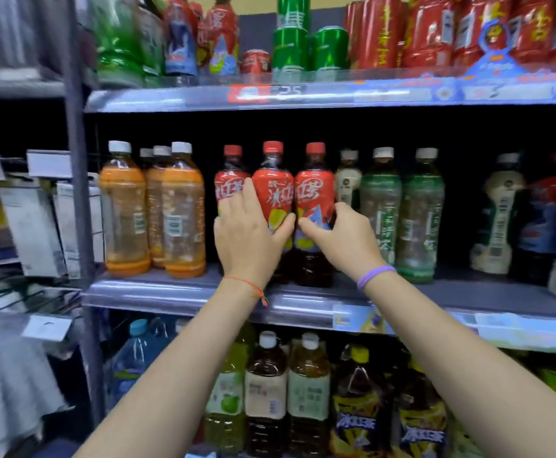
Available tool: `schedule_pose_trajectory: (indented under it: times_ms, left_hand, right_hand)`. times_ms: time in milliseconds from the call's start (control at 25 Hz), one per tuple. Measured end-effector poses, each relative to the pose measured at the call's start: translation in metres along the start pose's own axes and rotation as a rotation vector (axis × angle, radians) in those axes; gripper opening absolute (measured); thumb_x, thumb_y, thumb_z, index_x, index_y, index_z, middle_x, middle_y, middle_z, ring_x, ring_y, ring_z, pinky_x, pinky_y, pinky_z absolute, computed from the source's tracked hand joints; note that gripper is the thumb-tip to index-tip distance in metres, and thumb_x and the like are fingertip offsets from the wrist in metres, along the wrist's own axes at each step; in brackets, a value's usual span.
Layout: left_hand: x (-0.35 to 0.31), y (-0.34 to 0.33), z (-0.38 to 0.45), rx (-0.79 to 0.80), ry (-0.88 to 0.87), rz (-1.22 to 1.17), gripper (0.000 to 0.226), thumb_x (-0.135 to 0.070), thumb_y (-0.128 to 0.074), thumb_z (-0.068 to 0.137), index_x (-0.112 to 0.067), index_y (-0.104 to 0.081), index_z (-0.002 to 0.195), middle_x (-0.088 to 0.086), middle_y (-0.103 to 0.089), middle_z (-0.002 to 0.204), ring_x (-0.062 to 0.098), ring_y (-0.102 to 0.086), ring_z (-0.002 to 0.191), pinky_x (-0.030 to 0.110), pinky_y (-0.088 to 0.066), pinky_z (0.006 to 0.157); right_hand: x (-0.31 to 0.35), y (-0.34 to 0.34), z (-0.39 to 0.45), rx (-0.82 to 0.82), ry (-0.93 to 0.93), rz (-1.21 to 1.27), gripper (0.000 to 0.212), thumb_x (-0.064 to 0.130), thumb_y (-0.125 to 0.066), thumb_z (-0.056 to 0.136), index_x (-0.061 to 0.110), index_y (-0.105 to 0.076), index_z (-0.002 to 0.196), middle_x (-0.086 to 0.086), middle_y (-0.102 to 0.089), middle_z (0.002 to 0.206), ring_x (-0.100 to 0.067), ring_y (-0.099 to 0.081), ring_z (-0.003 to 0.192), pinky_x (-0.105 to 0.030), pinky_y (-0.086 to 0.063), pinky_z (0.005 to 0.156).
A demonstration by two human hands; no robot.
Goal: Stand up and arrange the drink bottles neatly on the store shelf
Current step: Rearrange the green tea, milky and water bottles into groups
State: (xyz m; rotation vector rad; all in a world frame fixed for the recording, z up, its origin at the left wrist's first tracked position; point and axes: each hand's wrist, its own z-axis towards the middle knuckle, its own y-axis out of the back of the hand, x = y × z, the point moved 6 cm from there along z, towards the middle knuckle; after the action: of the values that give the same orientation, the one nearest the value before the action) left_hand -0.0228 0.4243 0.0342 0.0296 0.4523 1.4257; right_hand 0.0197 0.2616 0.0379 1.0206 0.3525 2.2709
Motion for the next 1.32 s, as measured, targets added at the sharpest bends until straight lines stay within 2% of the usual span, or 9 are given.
schedule_pose_trajectory:
  times_ms: [120,240,360,480,680,800,960,1160,1320]
  left_hand:
    - [0.018,-0.011,0.001,-0.015,0.032,0.001,0.087,-0.071,-0.050,0.083,-0.013,-0.041,0.146,0.024,-0.036,0.148,0.045,-0.034,0.136,0.056,-0.037,0.103]
    - [0.030,-0.028,-0.001,0.105,0.070,-0.133,0.093,-0.073,-0.040,0.087,-0.018,-0.015,0.157,0.026,-0.011,0.160,0.044,-0.020,0.145,0.055,-0.031,0.110]
    - [0.035,-0.035,-0.004,0.131,0.044,-0.127,0.093,-0.072,-0.028,0.090,-0.013,-0.007,0.158,0.030,-0.011,0.159,0.045,-0.027,0.143,0.054,-0.036,0.107]
    - [0.036,-0.036,-0.005,0.146,0.052,-0.112,0.085,-0.067,-0.025,0.093,-0.014,-0.008,0.157,0.031,-0.011,0.158,0.047,-0.028,0.141,0.056,-0.036,0.107]
    - [-0.014,-0.002,-0.013,-0.104,-0.162,-0.292,0.055,-0.031,-0.050,0.094,-0.004,-0.045,0.141,0.025,-0.040,0.147,0.041,-0.041,0.134,0.051,-0.035,0.109]
    - [-0.072,0.017,-0.019,-0.165,-0.295,-0.552,0.025,-0.018,-0.050,0.089,-0.007,-0.065,0.106,0.010,-0.066,0.101,0.030,-0.063,0.090,0.045,-0.050,0.074]
    - [-0.166,-0.006,-0.035,0.061,-0.358,-0.546,0.028,-0.028,-0.041,0.088,-0.014,-0.065,0.089,0.004,-0.063,0.085,0.028,-0.062,0.075,0.039,-0.048,0.057]
    - [-0.255,-0.063,-0.062,0.147,-0.487,-0.316,0.037,-0.022,-0.055,0.076,-0.008,-0.068,0.107,0.024,-0.053,0.131,0.042,-0.051,0.121,0.048,-0.047,0.091]
    - [-0.301,-0.096,-0.074,0.346,-0.343,-0.454,0.036,-0.025,-0.053,0.084,-0.012,-0.065,0.116,0.015,-0.058,0.121,0.035,-0.054,0.113,0.046,-0.048,0.093]
  right_hand:
    - [-0.001,-0.013,0.002,0.050,-0.031,-0.084,0.045,0.051,-0.063,0.090,0.009,-0.053,0.101,-0.003,-0.062,0.090,-0.026,-0.062,0.083,-0.035,-0.047,0.067]
    - [0.001,-0.030,0.005,0.132,-0.055,-0.124,0.044,0.046,-0.057,0.095,0.007,-0.049,0.112,-0.008,-0.061,0.102,-0.029,-0.060,0.091,-0.033,-0.042,0.070]
    - [-0.007,-0.052,0.013,0.228,-0.108,-0.161,0.039,0.031,-0.057,0.097,0.007,-0.048,0.127,-0.015,-0.059,0.126,-0.034,-0.058,0.112,-0.031,-0.041,0.080]
    - [-0.008,-0.069,0.013,0.286,-0.115,-0.150,0.035,0.016,-0.051,0.091,0.009,-0.054,0.125,-0.018,-0.061,0.124,-0.035,-0.061,0.110,-0.035,-0.049,0.089]
    - [0.017,-0.004,-0.003,-0.095,0.072,-0.018,0.021,0.014,-0.051,0.087,0.017,-0.071,0.086,-0.001,-0.072,0.084,-0.024,-0.067,0.075,-0.033,-0.052,0.071]
    - [0.010,0.062,-0.014,-0.348,0.168,-0.040,0.018,0.015,-0.052,0.087,0.013,-0.068,0.080,-0.003,-0.068,0.074,-0.023,-0.060,0.071,-0.035,-0.046,0.065]
    - [-0.060,0.140,-0.014,-0.359,0.052,-0.514,0.018,0.020,-0.048,0.092,0.009,-0.061,0.096,-0.012,-0.064,0.096,-0.035,-0.059,0.086,-0.036,-0.036,0.060]
    - [-0.152,0.192,-0.008,-0.148,0.100,-1.266,0.025,0.022,-0.052,0.088,0.012,-0.063,0.107,-0.016,-0.055,0.115,-0.037,-0.046,0.113,-0.046,-0.041,0.091]
    - [-0.160,0.246,0.009,-0.405,0.251,-1.174,0.052,0.021,-0.047,0.077,0.006,-0.053,0.127,-0.030,-0.047,0.136,-0.047,-0.041,0.131,-0.055,-0.033,0.105]
